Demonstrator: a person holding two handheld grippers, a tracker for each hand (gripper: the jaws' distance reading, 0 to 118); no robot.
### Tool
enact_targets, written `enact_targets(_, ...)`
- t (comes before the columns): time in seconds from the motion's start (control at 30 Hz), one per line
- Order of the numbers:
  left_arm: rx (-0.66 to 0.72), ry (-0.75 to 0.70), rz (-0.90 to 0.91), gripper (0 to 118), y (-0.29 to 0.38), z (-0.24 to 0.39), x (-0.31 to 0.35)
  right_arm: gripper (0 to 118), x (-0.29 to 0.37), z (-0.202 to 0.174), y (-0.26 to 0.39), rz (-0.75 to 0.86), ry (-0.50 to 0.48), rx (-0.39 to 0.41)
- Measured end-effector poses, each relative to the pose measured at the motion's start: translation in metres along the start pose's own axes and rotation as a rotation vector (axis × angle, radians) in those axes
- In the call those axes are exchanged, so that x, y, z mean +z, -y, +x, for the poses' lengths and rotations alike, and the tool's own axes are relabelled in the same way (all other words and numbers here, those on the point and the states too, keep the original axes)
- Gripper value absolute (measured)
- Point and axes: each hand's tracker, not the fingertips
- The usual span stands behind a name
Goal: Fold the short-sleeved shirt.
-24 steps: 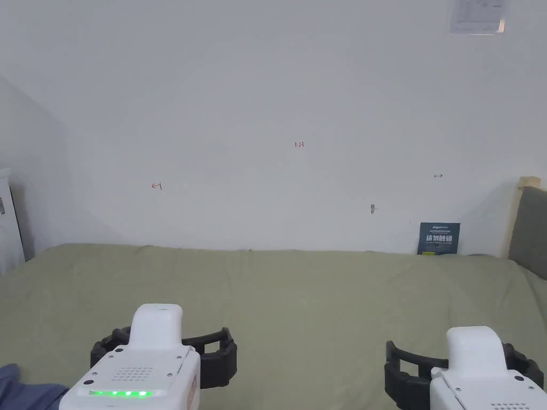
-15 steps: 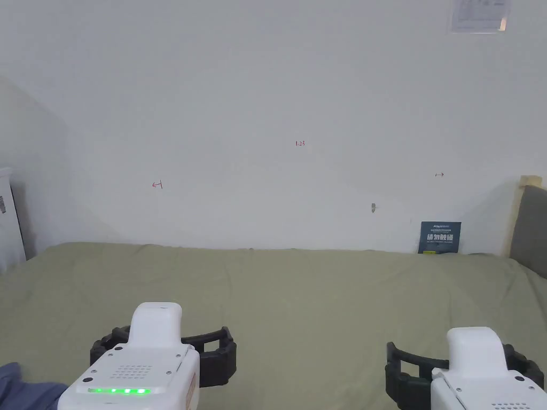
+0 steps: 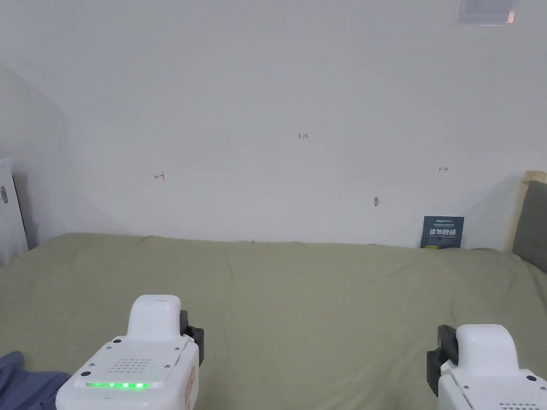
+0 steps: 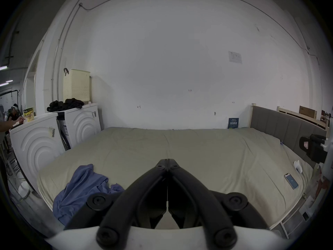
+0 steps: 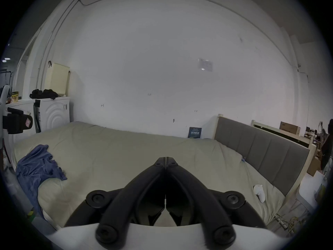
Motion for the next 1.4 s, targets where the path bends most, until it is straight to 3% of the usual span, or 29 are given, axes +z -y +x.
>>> enact_targets(0.37, 0.009, 0.024, -0.036, 0, 0.006, 0.005, 0.001, 0, 0.003, 0.007, -0.008, -0.007, 0.016, -0.008)
enact_targets(0.6, 0.02, -0.035, -0.051, 0, 0.009, -0.026, 0.01, 0, -0.003, -0.025, -0.008, -0.024, -0.051, -0.001)
enact_targets(0.77, 0.037, -0.194, -0.06, 0, 0.015, -0.083, 0.036, 0, -0.016, -0.071, -0.011, -0.032, -0.204, -0.004)
enact_targets(1.07, 0.109, -0.515, -0.072, 0, 0.031, -0.196, 0.117, 0, -0.011, -0.198, -0.018, -0.017, -0.532, -0.015)
enact_targets(1.2, 0.131, -0.595, -0.081, 0, 0.04, -0.221, 0.144, 0, -0.006, -0.228, -0.021, -0.02, -0.601, -0.027)
enact_targets(1.4, 0.151, -0.634, -0.1, 0, 0.049, -0.238, 0.154, 0, 0.002, -0.242, -0.023, -0.019, -0.644, 0.002)
